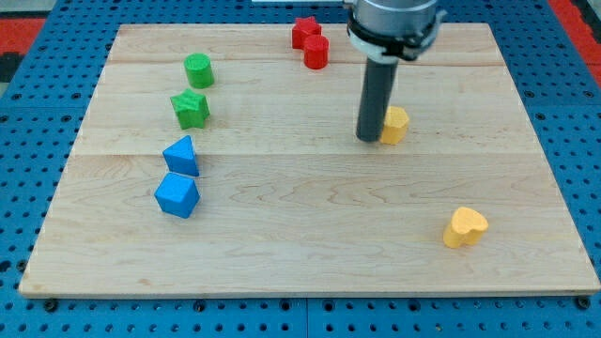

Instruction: Move the yellow hexagon vertically to the top side of the yellow heart

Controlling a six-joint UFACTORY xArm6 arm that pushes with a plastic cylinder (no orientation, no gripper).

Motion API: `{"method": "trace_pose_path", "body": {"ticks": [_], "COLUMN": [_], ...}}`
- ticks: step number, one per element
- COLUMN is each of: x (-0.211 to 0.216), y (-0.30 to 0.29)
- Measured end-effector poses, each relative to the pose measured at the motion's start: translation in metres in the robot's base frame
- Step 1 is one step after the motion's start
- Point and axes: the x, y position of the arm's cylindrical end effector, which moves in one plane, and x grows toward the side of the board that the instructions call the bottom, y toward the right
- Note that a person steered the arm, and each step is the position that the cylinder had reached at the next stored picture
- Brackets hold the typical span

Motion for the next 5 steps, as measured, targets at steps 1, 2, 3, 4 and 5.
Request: {"method": "trace_pose_path", "body": {"ticks": [1,2,3,4,5], "x": [-0.027,0.005,0.036,-0.012,0.037], "y": [0.02,0.059,0.049,0.015,-0.027]}}
